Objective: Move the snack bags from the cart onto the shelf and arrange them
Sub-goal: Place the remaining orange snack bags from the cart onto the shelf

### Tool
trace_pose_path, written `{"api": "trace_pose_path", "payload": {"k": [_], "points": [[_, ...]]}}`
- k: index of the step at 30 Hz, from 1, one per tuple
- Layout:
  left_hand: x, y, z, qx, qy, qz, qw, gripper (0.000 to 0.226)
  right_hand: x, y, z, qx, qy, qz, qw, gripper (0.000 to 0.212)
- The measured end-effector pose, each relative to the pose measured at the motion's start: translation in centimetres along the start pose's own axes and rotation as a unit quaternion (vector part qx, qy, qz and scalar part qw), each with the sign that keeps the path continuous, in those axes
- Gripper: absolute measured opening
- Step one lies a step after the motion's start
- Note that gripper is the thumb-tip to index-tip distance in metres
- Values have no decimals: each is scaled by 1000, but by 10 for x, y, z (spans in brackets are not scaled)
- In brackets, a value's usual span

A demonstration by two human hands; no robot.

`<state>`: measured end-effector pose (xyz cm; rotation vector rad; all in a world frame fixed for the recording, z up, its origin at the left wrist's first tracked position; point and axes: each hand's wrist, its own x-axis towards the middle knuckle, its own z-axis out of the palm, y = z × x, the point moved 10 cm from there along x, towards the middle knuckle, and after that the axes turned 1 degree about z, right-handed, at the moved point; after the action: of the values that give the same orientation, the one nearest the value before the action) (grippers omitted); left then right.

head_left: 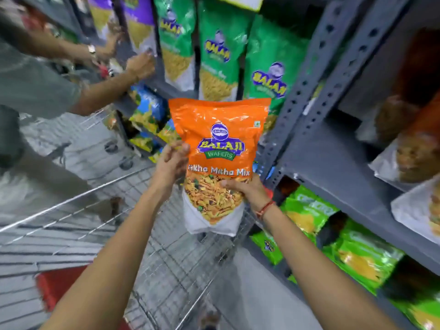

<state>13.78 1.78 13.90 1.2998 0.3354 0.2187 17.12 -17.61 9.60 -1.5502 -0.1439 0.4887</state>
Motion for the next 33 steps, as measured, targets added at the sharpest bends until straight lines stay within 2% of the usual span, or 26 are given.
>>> {"api": "trace_pose_path", "payload": {"k": [2, 5, 9, 11, 14, 19, 22, 28, 33], "points": [[2, 29, 39, -31, -14, 24, 999, 12, -22, -24, -32, 10, 20, -23, 1000, 41], [-7, 63, 102, 7, -57, 64, 996, 33, -51, -43, -78, 18, 50, -59, 997, 52], [-31, 86, 189, 35, -106, 127, 986, 34, -100, -51, -149, 2, 112, -85, 990, 48], [-47, 87, 235, 35, -129, 144, 981, 35, -132, -56, -187, -19, 139, -98, 985, 54], [-76, 76, 304, 22, -176, 140, 974, 31, -182, -57, -246, -27, 188, -107, 976, 59], [-130, 62, 403, 43, -277, 148, 948, 30, -256, -59, -328, -72, 274, -118, 952, 44], [-166, 58, 461, 46, -333, 165, 927, 28, -303, -56, -375, -68, 332, -125, 933, 44], [-212, 36, 547, 41, -390, 166, 905, 29, -376, -59, -451, -85, 385, -128, 910, 45], [-244, 15, 614, 24, -422, 144, 895, 38, -417, -71, -519, -106, 410, -104, 900, 53]]}}
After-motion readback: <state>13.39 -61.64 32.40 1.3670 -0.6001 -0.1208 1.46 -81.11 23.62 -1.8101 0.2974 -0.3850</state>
